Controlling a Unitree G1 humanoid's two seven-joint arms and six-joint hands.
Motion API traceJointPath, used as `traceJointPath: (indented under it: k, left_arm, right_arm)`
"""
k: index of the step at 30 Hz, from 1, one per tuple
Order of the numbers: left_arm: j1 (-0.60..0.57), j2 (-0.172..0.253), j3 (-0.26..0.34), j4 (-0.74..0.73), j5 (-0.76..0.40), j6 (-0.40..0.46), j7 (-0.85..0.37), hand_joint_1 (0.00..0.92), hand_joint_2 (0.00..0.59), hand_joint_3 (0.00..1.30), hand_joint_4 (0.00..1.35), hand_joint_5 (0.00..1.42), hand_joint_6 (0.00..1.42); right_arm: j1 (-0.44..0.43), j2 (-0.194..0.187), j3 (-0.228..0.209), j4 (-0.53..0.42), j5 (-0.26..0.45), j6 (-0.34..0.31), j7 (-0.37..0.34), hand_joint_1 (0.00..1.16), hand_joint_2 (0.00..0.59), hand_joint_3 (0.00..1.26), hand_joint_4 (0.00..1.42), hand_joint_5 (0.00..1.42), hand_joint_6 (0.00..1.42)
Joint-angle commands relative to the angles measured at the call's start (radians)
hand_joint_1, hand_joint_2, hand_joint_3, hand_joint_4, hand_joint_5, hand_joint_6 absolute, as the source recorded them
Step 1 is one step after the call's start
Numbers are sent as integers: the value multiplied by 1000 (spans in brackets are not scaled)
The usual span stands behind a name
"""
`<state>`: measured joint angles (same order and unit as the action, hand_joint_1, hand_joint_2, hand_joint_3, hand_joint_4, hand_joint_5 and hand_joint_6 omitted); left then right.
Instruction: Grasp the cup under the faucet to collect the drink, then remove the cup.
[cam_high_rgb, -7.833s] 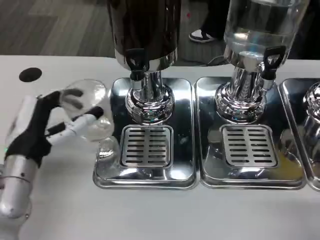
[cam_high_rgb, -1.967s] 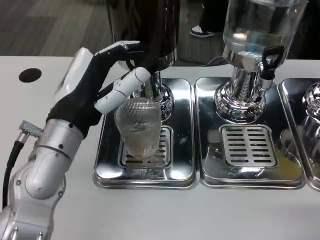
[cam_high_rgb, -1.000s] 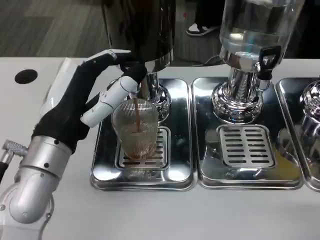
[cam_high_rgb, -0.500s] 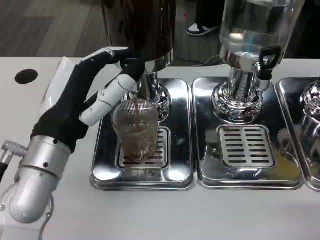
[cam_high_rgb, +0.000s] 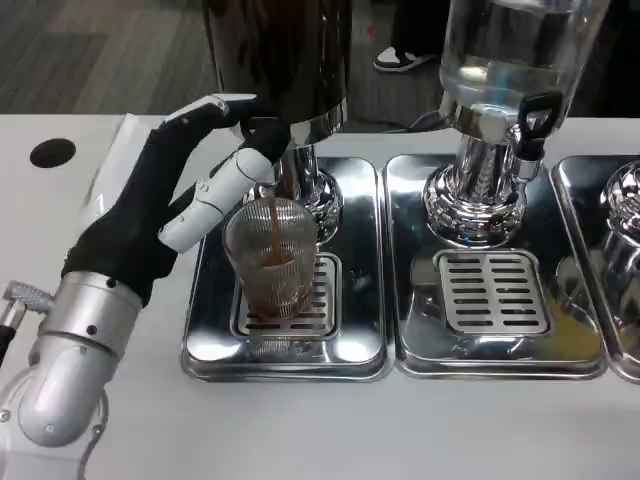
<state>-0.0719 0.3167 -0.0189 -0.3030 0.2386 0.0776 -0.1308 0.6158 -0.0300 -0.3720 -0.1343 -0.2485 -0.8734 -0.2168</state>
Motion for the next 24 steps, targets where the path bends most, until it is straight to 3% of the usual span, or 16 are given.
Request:
traceJointPath:
  k: [1, 20, 24]
  left_arm:
    - [18, 0, 3, -12, -8, -19, -7, 0, 74, 412, 225, 177, 0]
    - [30, -3, -1, -22, -5, -18, -9, 0, 74, 412, 239, 180, 0]
    - [34, -4, 1, -19, -5, -23, -5, 0, 74, 227, 140, 180, 0]
  right_arm:
    - [3, 2, -2, -9, 11, -1, 2, 767, 577, 444, 394, 328, 196]
    - [10, 1, -3, -17, 22, -5, 6, 767, 577, 444, 394, 328, 197]
    - [11, 0, -3, -16, 23, -6, 6, 767, 577, 444, 394, 328, 197]
